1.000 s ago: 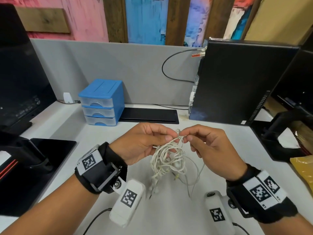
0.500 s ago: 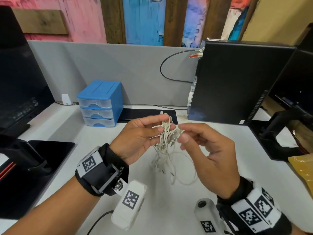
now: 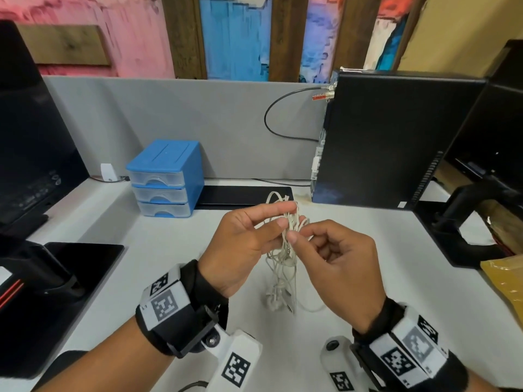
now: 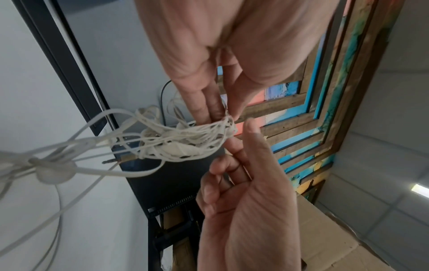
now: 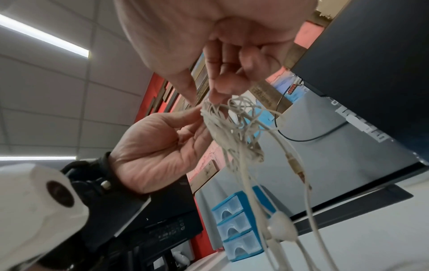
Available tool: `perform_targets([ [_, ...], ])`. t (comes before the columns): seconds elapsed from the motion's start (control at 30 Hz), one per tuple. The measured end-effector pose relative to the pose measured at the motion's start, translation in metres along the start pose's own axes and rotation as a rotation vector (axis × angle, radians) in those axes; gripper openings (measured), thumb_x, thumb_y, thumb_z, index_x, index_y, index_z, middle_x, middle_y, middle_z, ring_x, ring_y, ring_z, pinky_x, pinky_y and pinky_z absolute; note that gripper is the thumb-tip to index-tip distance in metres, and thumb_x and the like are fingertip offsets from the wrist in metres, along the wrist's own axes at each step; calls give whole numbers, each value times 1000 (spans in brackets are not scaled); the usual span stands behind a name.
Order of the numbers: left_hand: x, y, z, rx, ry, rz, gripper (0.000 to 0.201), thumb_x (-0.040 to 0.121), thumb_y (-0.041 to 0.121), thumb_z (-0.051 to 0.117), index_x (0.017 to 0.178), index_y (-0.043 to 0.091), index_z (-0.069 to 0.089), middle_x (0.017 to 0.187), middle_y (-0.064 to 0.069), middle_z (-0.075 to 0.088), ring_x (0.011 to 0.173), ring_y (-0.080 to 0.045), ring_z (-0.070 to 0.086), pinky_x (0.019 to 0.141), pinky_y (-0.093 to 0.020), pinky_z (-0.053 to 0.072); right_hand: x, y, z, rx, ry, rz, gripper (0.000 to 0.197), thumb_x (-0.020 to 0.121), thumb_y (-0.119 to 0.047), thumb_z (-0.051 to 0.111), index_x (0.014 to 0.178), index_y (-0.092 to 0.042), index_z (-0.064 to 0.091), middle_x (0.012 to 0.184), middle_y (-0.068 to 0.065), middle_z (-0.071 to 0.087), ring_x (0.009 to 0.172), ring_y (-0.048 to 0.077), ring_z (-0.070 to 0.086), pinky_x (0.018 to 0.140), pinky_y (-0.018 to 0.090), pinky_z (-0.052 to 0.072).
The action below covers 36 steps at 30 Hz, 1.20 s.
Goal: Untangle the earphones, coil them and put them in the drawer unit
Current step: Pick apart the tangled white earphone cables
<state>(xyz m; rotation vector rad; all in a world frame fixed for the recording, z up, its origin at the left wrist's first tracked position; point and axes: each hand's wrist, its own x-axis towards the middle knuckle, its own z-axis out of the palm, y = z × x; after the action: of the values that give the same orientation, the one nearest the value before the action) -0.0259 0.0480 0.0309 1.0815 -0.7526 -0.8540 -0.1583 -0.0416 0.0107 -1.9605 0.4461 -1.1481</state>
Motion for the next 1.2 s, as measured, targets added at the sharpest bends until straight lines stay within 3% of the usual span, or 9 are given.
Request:
perform_targets([
  [0.1,-1,-1,2,14,10,16,33,81,16,68,113,10,71,111,-12,73,106,-28,69,94,-36,54,2,2,1,-31,25,8,7,82,-29,76,78,-24,73,55,-4,64,45,13,54,48,31,51],
  [0.23,-1,-3,2,29,4,12,37,76,17,75,113,13,72,114,-8,73,108,-28,68,95,-39,53,3,4,-1,0,-11,-18,4,86,-21,74,82,-22,74,62,-6,68,53,18,61,55,38,55],
  [0.37,0,-2,0,-83,-18,-44,44,73,14,79,116,10,70,120,-18,67,105,-27,68,85,-31,56,3,1,-2,6,-38,-51,2,86,-20,72,84,-20,74,68,-7,69,59,16,61,57,22,50],
  [0.5,3,-2,-5,-58,-35,-88,45,68,15,78,113,14,71,107,-13,72,93,-20,70,84,-32,56,5,0,-3,-42,-45,-80,11,85,-28,69,85,-20,76,72,-10,68,63,14,59,57,9,39],
  [0.63,4,0,-10,-34,-98,-120,45,72,12,80,116,18,71,95,-7,73,90,-17,69,84,-28,56,7,0,-5,-50,-81,-98,11,88,-25,69,92,-21,78,76,-9,69,68,12,61,59,8,38],
  [0.8,3,2,-12,154,-103,-44,53,66,12,82,117,20,70,101,-10,73,90,-19,71,81,-28,55,8,2,-7,-70,-131,-52,11,92,-20,67,96,-24,76,82,-15,69,73,11,62,55,9,38],
  [1.0,5,2,-13,301,-2,42,31,71,19,78,102,20,75,86,-10,77,76,-19,70,76,-33,55,9,2,-8,-97,-150,-17,10,88,-16,71,81,-22,74,77,-13,68,71,14,61,55,8,37],
  [1.1,4,2,-12,406,-8,112,27,77,8,79,101,20,75,77,-9,75,68,-20,69,69,-32,58,8,2,-9,-88,-120,15,16,85,-10,72,74,-21,70,70,-9,66,67,13,60,55,9,38],
  [1.2,3,4,-10,425,-62,123,34,79,1,77,107,18,71,80,-12,73,68,-21,68,71,-34,59,8,-3,-7,35,-95,104,18,84,-4,69,73,-17,69,70,-6,67,63,9,61,54,15,45],
])
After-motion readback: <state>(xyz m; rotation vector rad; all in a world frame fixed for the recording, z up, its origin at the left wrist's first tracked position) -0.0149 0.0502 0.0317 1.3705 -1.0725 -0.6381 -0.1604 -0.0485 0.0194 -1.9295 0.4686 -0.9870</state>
